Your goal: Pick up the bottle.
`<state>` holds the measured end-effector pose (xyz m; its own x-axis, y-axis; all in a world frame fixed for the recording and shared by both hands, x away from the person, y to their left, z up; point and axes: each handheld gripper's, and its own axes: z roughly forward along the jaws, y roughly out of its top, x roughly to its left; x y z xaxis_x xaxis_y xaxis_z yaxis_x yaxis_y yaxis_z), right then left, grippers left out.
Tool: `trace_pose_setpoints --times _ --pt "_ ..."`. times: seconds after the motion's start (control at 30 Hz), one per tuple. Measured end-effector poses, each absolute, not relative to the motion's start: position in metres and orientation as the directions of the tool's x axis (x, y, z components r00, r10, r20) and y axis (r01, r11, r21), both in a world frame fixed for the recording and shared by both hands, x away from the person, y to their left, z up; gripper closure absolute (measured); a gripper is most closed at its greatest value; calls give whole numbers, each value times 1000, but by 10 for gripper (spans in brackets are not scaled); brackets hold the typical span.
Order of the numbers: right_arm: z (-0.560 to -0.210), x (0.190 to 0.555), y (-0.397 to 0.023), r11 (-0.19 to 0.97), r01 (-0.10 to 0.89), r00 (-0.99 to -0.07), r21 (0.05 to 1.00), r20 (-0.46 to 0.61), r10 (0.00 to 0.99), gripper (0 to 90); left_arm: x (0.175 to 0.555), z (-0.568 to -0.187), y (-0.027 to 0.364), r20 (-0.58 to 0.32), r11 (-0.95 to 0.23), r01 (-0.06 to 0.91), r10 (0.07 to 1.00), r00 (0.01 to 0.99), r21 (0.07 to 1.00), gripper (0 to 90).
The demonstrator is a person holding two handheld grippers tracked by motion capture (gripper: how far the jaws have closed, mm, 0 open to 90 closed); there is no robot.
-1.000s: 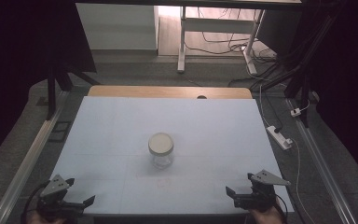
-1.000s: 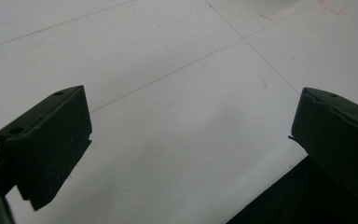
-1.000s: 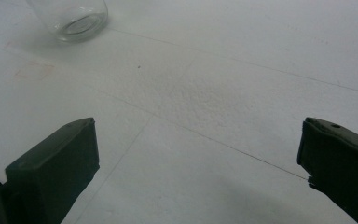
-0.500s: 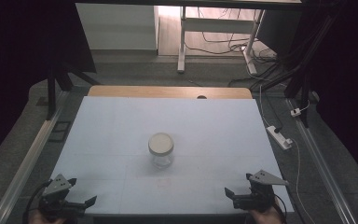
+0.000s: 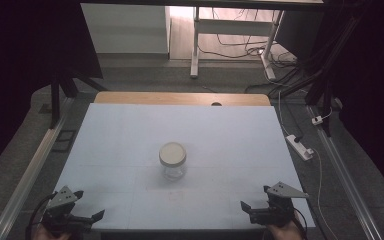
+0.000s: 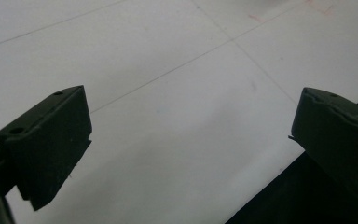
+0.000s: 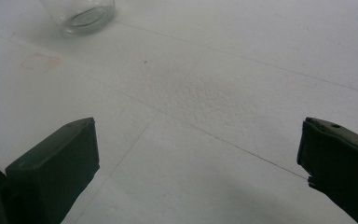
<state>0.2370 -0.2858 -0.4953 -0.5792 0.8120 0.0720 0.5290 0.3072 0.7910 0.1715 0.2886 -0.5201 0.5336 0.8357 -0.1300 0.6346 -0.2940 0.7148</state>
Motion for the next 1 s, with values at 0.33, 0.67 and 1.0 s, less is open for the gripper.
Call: trace_pose_setpoints --times 0.33,0.67,1.0 --pt "-495 237 -285 315 527 -586 789 69 807 0 175 -518 286 -148 -284 615 818 555 735 0" --pt "-496 237 -285 324 529 -591 784 66 804 0 184 -514 279 -138 -316 573 779 612 756 0" --pt "-496 238 -284 328 529 -593 783 64 803 0 191 -517 272 -72 -354 441 709 702 825 0"
